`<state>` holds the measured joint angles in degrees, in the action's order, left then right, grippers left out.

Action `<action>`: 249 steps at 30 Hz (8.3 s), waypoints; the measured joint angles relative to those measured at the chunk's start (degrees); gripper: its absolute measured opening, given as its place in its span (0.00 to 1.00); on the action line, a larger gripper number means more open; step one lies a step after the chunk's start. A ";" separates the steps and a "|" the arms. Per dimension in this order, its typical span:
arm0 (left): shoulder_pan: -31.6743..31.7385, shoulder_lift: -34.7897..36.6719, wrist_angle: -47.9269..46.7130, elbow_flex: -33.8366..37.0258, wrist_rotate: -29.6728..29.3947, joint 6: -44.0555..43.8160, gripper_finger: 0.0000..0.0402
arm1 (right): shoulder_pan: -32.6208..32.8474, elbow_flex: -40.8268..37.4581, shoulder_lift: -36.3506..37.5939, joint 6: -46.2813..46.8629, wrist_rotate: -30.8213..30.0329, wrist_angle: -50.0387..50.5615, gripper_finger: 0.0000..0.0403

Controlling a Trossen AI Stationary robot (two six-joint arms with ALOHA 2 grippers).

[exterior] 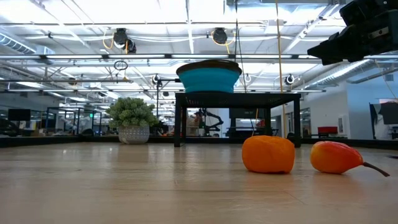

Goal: Pick & Place Fruit
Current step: Put the peach into the blue strainer on the shelf, then put the pomegranate into the blue strainer on the shelf

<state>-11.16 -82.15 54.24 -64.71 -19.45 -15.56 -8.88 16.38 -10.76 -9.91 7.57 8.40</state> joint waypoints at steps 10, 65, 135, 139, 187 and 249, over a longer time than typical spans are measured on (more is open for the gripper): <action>0.02 0.00 0.02 0.00 -14.43 -11.83 0.20 | -0.02 0.00 -0.02 0.00 0.00 0.00 0.00; 29.39 -21.27 -80.18 -37.49 8.45 22.77 0.20 | -0.02 0.00 -0.01 2.14 -6.29 0.03 0.00; 29.48 -23.76 -109.86 -51.26 4.19 31.19 0.47 | -0.02 0.00 -0.01 4.06 -6.02 -0.48 0.00; 26.96 -23.65 -110.21 -55.61 4.42 24.68 0.45 | -0.02 0.00 -0.02 9.40 -5.98 -0.46 0.00; 4.20 -22.28 -76.91 -27.87 12.97 -5.78 0.01 | 6.22 0.00 -1.27 30.49 19.30 -1.34 0.00; 1.33 46.69 -56.30 41.00 0.86 -0.91 0.02 | 44.44 52.70 -64.67 38.38 9.58 41.34 0.00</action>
<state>-9.82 -35.46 -2.06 -23.70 -18.59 -16.48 35.55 69.08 -75.43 28.47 17.15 49.75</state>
